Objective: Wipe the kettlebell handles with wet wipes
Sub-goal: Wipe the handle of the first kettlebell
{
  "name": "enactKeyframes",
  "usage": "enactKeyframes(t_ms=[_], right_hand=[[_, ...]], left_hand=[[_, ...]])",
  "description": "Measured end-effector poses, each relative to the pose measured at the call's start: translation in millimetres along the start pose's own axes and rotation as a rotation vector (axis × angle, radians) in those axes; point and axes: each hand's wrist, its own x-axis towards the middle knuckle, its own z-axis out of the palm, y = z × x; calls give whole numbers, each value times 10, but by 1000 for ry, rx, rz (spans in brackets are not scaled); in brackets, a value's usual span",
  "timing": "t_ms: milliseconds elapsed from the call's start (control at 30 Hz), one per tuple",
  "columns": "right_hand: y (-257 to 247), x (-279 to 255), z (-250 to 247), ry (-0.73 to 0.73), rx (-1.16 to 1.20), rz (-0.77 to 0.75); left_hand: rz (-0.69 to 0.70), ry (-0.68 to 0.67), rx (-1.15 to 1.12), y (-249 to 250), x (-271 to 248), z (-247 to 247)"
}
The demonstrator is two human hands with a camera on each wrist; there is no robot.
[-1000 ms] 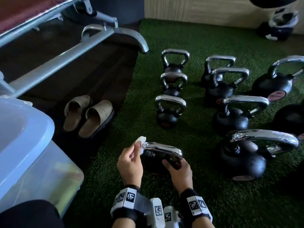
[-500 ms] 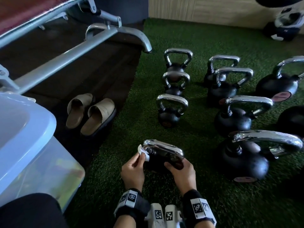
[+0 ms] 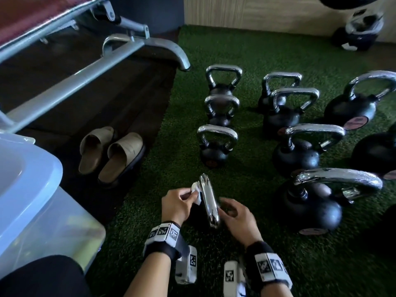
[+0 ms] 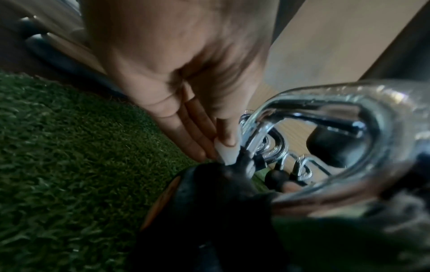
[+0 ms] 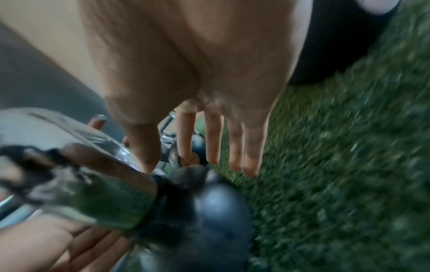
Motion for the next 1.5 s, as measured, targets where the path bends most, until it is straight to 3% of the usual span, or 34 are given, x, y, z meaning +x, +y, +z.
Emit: enactKeyframes(t_ms=[67,167,267,433,567,767,933,1100,1300,1400,1500], right_hand=[[-34,135,72,-99,56,43],[-61,213,192,-60,33,40],[-96,173,202,-21,78,76],[-30,174,223,-5,77,62],[9,209,269,7,80,81],[21,259,279,-14,70,69],[36,242,299,9,98,64],[83,270,310,20,103,68],[157,271,376,27,147,50],[119,280,375,38,142,49],[87,247,348,24,154,49]], left_hand=[[2,4,-3,57,-6,18],[-24,39,-109,107,10,34],[-86,-30,-54,143,52,21],[-101,-81,-381,179,54,-16],[-63,-229,-273,174,-95,89],[-98,19,-312,186,-226,186],[-195,184,-574,67,-221,54],[-140,37,-779,389,-283,39],[21,-24,-583,309,-364,-100],[-12,-3,-557,367,-270,-138],[-59,-124,-578,318,-404,-212]])
